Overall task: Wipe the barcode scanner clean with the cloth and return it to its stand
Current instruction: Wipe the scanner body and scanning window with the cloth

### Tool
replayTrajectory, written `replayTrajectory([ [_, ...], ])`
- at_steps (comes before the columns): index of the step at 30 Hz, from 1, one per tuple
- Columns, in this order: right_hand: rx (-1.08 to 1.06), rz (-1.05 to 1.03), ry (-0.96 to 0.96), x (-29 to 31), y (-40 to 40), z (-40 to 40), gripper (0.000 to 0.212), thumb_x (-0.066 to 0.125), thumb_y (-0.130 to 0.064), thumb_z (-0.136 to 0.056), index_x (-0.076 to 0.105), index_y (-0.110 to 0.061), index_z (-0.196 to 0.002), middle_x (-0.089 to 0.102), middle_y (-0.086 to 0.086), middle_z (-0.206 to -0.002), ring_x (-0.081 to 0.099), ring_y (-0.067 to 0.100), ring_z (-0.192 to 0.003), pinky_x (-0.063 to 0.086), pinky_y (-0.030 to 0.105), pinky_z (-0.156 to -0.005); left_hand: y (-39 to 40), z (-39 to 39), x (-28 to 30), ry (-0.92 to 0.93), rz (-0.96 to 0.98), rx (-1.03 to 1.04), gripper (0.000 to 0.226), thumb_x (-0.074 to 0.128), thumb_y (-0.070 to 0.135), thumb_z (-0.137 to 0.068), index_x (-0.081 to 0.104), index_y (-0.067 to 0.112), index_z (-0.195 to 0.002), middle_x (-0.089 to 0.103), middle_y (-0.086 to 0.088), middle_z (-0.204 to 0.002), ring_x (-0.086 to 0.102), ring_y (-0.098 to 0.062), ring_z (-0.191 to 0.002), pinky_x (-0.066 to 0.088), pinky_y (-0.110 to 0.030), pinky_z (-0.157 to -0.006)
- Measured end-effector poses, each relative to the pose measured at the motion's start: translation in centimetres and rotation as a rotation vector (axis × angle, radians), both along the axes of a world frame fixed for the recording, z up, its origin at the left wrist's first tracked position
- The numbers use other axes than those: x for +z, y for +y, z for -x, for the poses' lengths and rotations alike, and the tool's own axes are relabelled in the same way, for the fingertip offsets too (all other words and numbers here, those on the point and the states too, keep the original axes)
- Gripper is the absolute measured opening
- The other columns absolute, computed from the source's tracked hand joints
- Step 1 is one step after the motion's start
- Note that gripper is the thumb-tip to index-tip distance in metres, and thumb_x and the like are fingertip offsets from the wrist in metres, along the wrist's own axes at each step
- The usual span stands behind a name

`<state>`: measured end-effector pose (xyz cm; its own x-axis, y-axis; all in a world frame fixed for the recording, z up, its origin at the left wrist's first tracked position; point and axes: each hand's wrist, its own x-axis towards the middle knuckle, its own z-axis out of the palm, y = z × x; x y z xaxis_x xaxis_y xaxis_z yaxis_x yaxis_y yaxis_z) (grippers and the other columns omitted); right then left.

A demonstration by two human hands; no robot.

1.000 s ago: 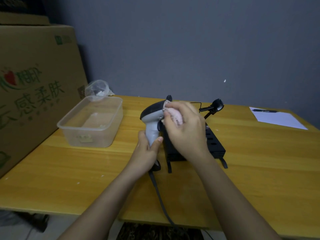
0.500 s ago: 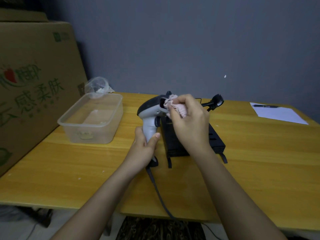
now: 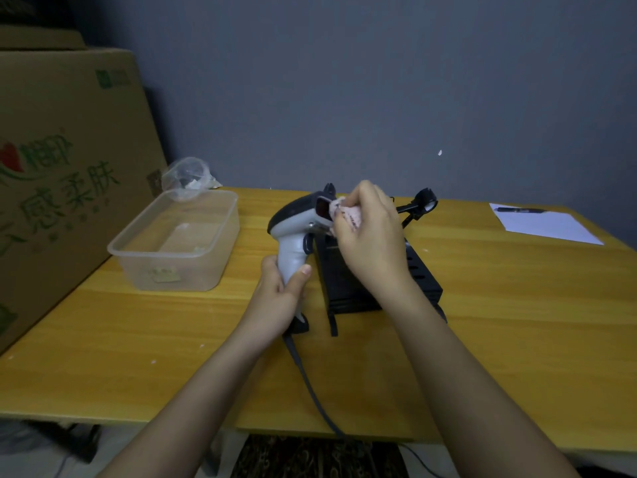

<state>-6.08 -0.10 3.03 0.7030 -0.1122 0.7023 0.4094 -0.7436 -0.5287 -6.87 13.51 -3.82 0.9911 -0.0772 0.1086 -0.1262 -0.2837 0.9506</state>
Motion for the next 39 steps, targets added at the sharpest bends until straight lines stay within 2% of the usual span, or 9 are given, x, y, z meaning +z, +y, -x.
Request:
replayTrajectory([
  [2, -0.03, 0.078, 0.066, 0.1, -0.3, 0.4, 0.021, 0.059, -0.014, -0.087, 0.04, -0.017, -0.077, 0.046, -0.005, -0.079, 0.045, 0.018, -0.08, 0.031, 0.027, -0.062, 0.0, -0.1, -0.3, 0.025, -0.005, 0.008, 0.017, 0.047, 0.041, -0.092, 0.037, 0.028, -0.089, 0.046, -0.01, -0.08, 0.052, -0.025, -0.073, 0.042, -0.038, -0.067],
  [11, 0.087, -0.095, -0.011, 0.1, -0.5, 0.6, 0.022, 0.062, -0.014, -0.086, 0.042, -0.018, -0.076, 0.047, -0.007, -0.078, 0.048, 0.013, -0.075, 0.034, 0.013, -0.057, -0.4, 0.2, -0.2, 0.023, -0.005, -0.005, 0.018, 0.047, 0.04, -0.093, 0.038, 0.025, -0.09, 0.041, -0.004, -0.077, 0.048, -0.022, -0.071, 0.04, -0.035, -0.065],
  [16, 0.018, -0.127, 0.019, 0.0, -0.9, 0.3, 0.022, 0.06, -0.015, -0.086, 0.041, -0.017, -0.075, 0.045, -0.009, -0.077, 0.045, 0.005, -0.071, 0.031, 0.021, -0.058, -0.7, 0.2, 0.2, 0.028, -0.005, 0.001, 0.02, 0.047, 0.039, -0.093, 0.038, 0.021, -0.098, 0.045, -0.004, -0.077, 0.051, -0.021, -0.071, 0.043, -0.035, -0.065],
  [21, 0.007, -0.06, 0.022, 0.1, -1.1, 0.3, 0.022, 0.059, -0.012, -0.085, 0.039, -0.017, -0.076, 0.044, -0.004, -0.079, 0.045, 0.016, -0.073, 0.03, 0.024, -0.059, -0.7, 0.2, 0.4, -0.003, 0.0, -0.005, 0.016, 0.048, 0.038, -0.093, 0.037, 0.026, -0.092, 0.044, -0.005, -0.077, 0.05, -0.021, -0.07, 0.04, -0.033, -0.063],
  [25, 0.084, -0.082, -0.086, 0.6, -0.5, 0.7, 0.023, 0.061, -0.008, -0.084, 0.04, -0.017, -0.076, 0.048, -0.001, -0.08, 0.046, 0.013, -0.07, 0.035, 0.016, -0.058, -1.0, 0.3, 0.5, -0.003, 0.001, -0.01, 0.023, 0.047, 0.037, -0.094, 0.038, 0.018, -0.102, 0.044, -0.001, -0.073, 0.048, -0.017, -0.064, 0.04, -0.033, -0.061],
  [29, -0.002, 0.026, -0.002, 0.2, -1.2, -0.2, 0.024, 0.059, -0.009, -0.083, 0.038, -0.017, -0.078, 0.041, -0.006, -0.079, 0.048, 0.022, -0.078, 0.031, 0.015, -0.057, -1.0, 0.3, 0.3, 0.02, 0.01, 0.013, 0.024, 0.047, 0.039, -0.093, 0.038, 0.019, -0.102, 0.044, -0.001, -0.072, 0.047, -0.017, -0.063, 0.039, -0.032, -0.059],
  [32, 0.008, -0.078, -0.093, 0.3, -1.1, 0.1, 0.025, 0.06, -0.009, -0.084, 0.039, -0.018, -0.074, 0.04, -0.01, -0.075, 0.045, 0.017, -0.072, 0.032, 0.011, -0.057, -1.0, 0.4, 0.0, 0.041, -0.003, 0.007, 0.025, 0.046, 0.041, -0.093, 0.038, 0.02, -0.104, 0.048, -0.001, -0.076, 0.051, -0.019, -0.067, 0.043, -0.036, -0.064],
  [37, -0.018, 0.002, 0.038, 0.1, -1.6, -0.2, 0.024, 0.059, -0.011, -0.085, 0.037, -0.018, -0.076, 0.038, -0.013, -0.075, 0.044, 0.018, -0.075, 0.028, 0.015, -0.056, -0.7, 0.6, 0.3, 0.021, 0.015, 0.032, 0.022, 0.047, 0.037, -0.094, 0.039, 0.018, -0.102, 0.044, 0.001, -0.072, 0.047, -0.014, -0.062, 0.038, -0.029, -0.057],
  [39, -0.017, -0.048, -0.038, -0.1, -1.5, 0.2, 0.024, 0.06, -0.013, -0.086, 0.039, -0.018, -0.075, 0.043, -0.007, -0.076, 0.046, 0.018, -0.074, 0.031, 0.018, -0.056, -0.6, 0.7, 0.2, 0.01, -0.018, 0.036, 0.024, 0.046, 0.037, -0.094, 0.039, 0.016, -0.103, 0.042, 0.003, -0.072, 0.045, -0.013, -0.06, 0.035, -0.028, -0.055],
])
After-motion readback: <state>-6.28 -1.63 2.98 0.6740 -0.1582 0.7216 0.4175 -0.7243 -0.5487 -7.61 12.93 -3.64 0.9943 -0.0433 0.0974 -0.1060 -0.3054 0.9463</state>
